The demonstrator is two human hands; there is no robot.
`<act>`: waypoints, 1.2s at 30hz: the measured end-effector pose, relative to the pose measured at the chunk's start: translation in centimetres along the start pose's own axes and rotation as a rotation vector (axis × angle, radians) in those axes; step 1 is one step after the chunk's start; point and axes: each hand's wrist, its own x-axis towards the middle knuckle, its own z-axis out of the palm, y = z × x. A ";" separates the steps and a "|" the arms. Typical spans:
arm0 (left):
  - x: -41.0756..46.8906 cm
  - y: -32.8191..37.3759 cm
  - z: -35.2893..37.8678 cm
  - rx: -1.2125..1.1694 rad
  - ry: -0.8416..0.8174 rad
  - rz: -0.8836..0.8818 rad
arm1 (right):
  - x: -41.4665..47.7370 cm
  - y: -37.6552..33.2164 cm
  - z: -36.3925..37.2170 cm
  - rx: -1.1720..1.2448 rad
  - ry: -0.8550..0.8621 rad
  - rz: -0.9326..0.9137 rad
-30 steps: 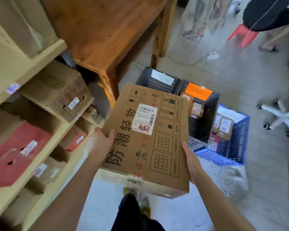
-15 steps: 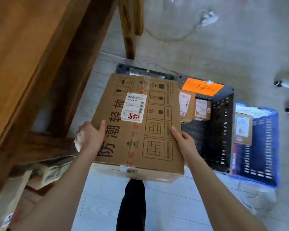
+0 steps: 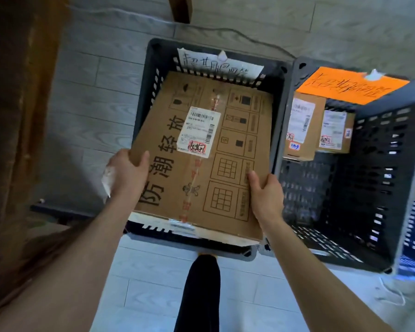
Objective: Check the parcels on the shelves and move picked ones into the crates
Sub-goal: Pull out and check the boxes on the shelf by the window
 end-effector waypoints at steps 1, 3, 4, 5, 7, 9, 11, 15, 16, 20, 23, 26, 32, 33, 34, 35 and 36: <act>0.3 -0.1 0.5 0.008 0.001 0.012 | 0.3 0.1 0.3 -0.001 0.003 -0.009; 0.9 -0.2 1.4 0.003 0.001 0.036 | 0.9 0.0 0.8 0.001 0.003 -0.046; 1.2 -0.3 1.7 -0.021 0.004 0.048 | 1.2 -0.1 1.0 0.003 0.005 -0.075; 1.4 -0.3 2.1 -0.051 0.009 0.059 | 1.5 -0.1 1.2 0.005 0.009 -0.107; 1.5 -0.2 2.7 -0.095 0.026 0.078 | 2.0 0.1 1.6 -0.020 0.022 -0.163; 1.2 -0.3 3.5 -0.101 -0.012 0.082 | 2.6 0.3 2.2 -0.143 0.017 -0.204; 0.6 -0.5 4.5 -0.092 -0.131 0.060 | 2.9 0.7 3.0 -0.281 -0.042 -0.228; -0.8 -0.6 5.9 -0.173 -0.327 0.090 | 2.5 0.4 4.6 -0.300 -0.242 -0.147; -1.0 -0.5 6.1 -0.173 -0.338 0.090 | 2.5 0.3 4.8 -0.306 -0.269 -0.147; -1.8 -0.2 5.9 -0.130 -0.340 0.007 | 1.8 -0.3 4.4 -0.327 -0.304 -0.176; -3.4 -0.3 4.8 -0.151 -0.355 0.016 | 0.3 -0.4 3.4 -0.339 -0.312 -0.215; -6.2 -0.7 3.1 -0.197 -0.336 0.014 | -2.2 -0.3 1.7 -0.324 -0.333 -0.248; -14.9 -3.0 -2.0 -0.357 -0.286 -0.037 | -10.7 -0.6 -2.5 -0.281 -0.400 -0.394; -16.6 -3.7 -2.9 -0.391 -0.272 -0.052 | -12.6 -0.6 -3.2 -0.279 -0.408 -0.436; -18.5 -4.5 -3.9 -0.424 -0.255 -0.075 | -14.7 -0.5 -3.9 -0.282 -0.420 -0.479; -20.6 -5.5 -4.9 -0.461 -0.230 -0.102 | -16.8 -0.3 -4.6 -0.289 -0.430 -0.522; -22.8 -6.6 -5.9 -0.504 -0.206 -0.131 | -19.0 0.0 -5.2 -0.299 -0.442 -0.557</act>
